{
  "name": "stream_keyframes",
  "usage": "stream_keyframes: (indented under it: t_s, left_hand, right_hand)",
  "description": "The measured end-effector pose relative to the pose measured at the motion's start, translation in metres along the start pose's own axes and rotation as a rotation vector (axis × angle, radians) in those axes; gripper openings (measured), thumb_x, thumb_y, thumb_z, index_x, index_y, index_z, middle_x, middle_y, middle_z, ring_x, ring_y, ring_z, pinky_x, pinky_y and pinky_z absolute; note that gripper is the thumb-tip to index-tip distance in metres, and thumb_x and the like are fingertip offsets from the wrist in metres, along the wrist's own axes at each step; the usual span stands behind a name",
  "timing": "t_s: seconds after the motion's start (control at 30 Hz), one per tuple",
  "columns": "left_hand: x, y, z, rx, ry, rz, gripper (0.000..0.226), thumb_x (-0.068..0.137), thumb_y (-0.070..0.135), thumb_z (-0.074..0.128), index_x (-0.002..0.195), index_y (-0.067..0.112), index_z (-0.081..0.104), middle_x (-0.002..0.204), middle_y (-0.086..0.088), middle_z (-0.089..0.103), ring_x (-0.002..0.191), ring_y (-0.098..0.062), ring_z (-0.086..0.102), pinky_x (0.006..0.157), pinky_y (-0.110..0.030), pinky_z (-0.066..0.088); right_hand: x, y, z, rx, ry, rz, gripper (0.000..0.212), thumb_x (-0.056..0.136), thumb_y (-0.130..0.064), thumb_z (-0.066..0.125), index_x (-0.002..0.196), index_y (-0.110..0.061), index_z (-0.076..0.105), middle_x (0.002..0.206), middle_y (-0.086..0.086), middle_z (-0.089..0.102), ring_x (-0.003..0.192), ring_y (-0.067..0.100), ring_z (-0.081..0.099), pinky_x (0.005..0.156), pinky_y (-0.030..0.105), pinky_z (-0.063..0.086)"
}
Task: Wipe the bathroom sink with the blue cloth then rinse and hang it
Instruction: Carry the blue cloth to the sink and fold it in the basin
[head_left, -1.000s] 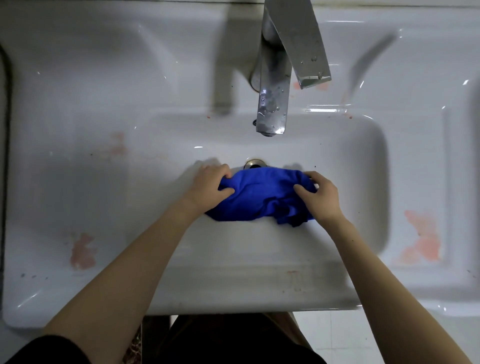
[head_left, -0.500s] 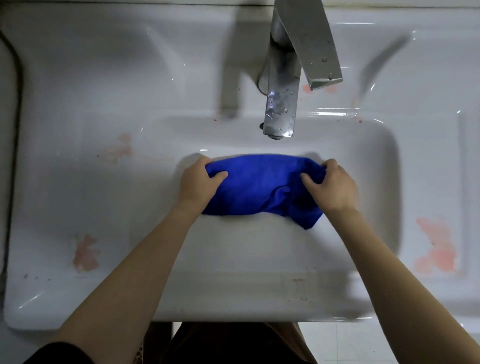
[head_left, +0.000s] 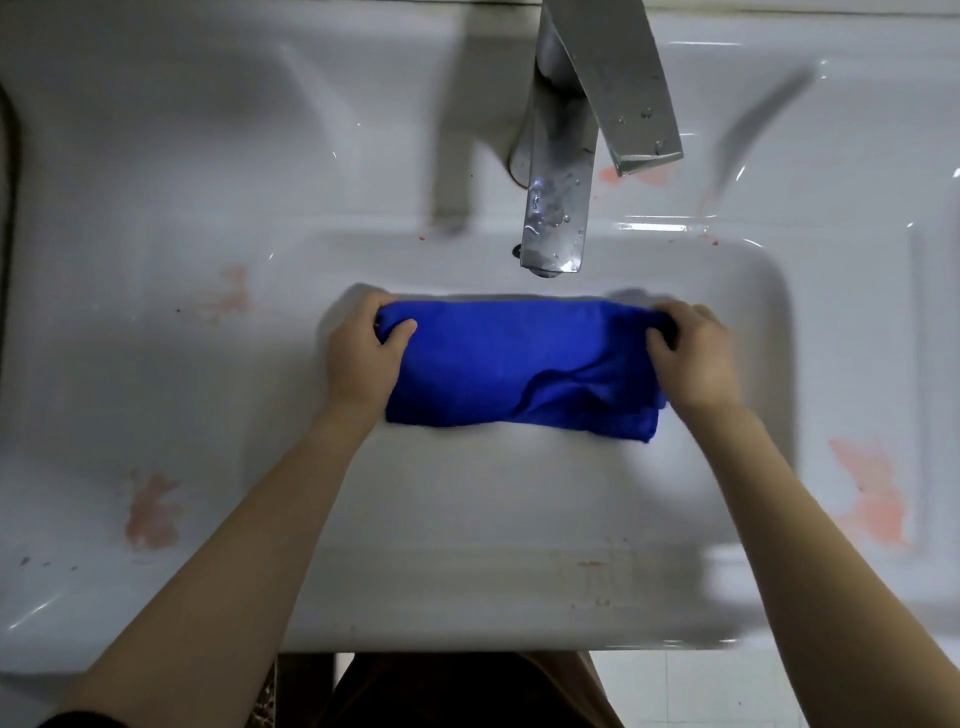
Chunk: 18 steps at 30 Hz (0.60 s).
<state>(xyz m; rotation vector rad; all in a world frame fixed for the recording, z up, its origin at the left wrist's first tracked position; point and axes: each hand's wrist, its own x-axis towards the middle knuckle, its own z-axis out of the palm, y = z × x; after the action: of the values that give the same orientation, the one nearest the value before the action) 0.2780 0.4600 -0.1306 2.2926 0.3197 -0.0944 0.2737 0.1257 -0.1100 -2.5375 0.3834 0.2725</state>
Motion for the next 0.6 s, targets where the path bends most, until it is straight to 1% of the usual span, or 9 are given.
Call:
stream_keyframes:
  t_s: [0.07,0.13,0.17,0.2,0.27,0.3,0.37,0.47,0.6]
  left_hand:
    - [-0.002,0.003,0.003,0.088,0.035,0.033,0.027,0.083,0.011,0.069,0.106,0.007,0.055,0.1,-0.008,0.059,0.086,-0.018,0.052,0.077,-0.025,0.044]
    - [-0.014,0.003,0.007,0.187,0.036,0.04,0.04,0.082,0.012,0.07,0.117,0.003,0.053,0.115,-0.016,0.055,0.1,-0.028,0.052,0.088,-0.037,0.047]
    - [-0.022,0.003,0.007,0.237,0.025,0.066,0.044,0.082,0.013,0.071,0.121,0.003,0.054,0.119,-0.018,0.053,0.105,-0.03,0.05,0.091,-0.039,0.046]
    - [-0.031,0.002,0.008,0.273,-0.005,0.114,0.043,0.082,0.014,0.071,0.121,0.004,0.056,0.118,-0.019,0.052,0.105,-0.032,0.049,0.091,-0.041,0.047]
    - [-0.045,-0.004,0.007,0.312,-0.13,0.232,0.034,0.081,0.014,0.074,0.112,0.006,0.063,0.11,-0.016,0.055,0.1,-0.033,0.051,0.085,-0.045,0.05]
    - [-0.049,-0.008,0.005,0.331,-0.203,0.261,0.032,0.08,0.015,0.076,0.109,0.006,0.066,0.108,-0.014,0.057,0.099,-0.032,0.053,0.084,-0.045,0.05]
    - [-0.052,-0.016,0.0,0.36,-0.3,0.264,0.037,0.08,0.013,0.076,0.115,0.008,0.067,0.112,-0.011,0.059,0.104,-0.03,0.053,0.088,-0.042,0.05]
    - [-0.053,-0.022,-0.006,0.375,-0.344,0.29,0.043,0.082,0.009,0.074,0.123,0.01,0.064,0.118,-0.009,0.058,0.109,-0.027,0.052,0.091,-0.037,0.048]
    - [-0.054,-0.017,-0.008,0.297,-0.298,0.213,0.039,0.084,0.009,0.071,0.123,0.007,0.063,0.122,-0.01,0.058,0.111,-0.026,0.052,0.094,-0.031,0.043]
  right_hand:
    - [-0.007,-0.009,0.013,-0.143,0.122,-0.13,0.035,0.089,0.0,0.058,0.124,0.002,0.06,0.116,0.025,0.059,0.1,0.041,0.054,0.087,0.035,0.042]
    - [-0.022,-0.018,0.024,-0.224,0.218,-0.29,0.031,0.087,-0.002,0.064,0.118,0.003,0.064,0.111,0.025,0.062,0.096,0.045,0.054,0.084,0.045,0.046]
    - [-0.03,-0.021,0.029,-0.212,0.17,-0.377,0.031,0.087,-0.006,0.067,0.116,0.002,0.065,0.108,0.022,0.064,0.094,0.043,0.055,0.083,0.046,0.047]
    - [-0.038,-0.022,0.034,-0.186,0.056,-0.435,0.032,0.087,-0.012,0.071,0.117,-0.001,0.066,0.107,0.018,0.065,0.096,0.04,0.056,0.084,0.046,0.048]
    - [-0.051,-0.017,0.04,-0.155,-0.203,-0.46,0.037,0.086,-0.02,0.074,0.12,-0.007,0.066,0.109,0.011,0.064,0.1,0.033,0.053,0.089,0.045,0.045]
    - [-0.053,-0.012,0.041,-0.154,-0.27,-0.457,0.036,0.086,-0.018,0.074,0.119,-0.008,0.067,0.108,0.009,0.063,0.1,0.031,0.051,0.09,0.045,0.045]
    - [-0.056,-0.003,0.038,-0.14,-0.266,-0.48,0.025,0.087,-0.005,0.071,0.112,-0.006,0.071,0.102,0.01,0.063,0.094,0.032,0.052,0.085,0.045,0.048]
    - [-0.059,0.011,0.025,-0.113,-0.183,-0.519,0.014,0.084,0.01,0.07,0.095,0.002,0.073,0.089,0.015,0.065,0.08,0.035,0.059,0.071,0.04,0.053]
    - [-0.059,0.015,0.01,-0.225,-0.404,-0.473,0.015,0.087,0.006,0.063,0.093,-0.003,0.074,0.092,0.013,0.067,0.085,0.035,0.062,0.074,0.043,0.053]
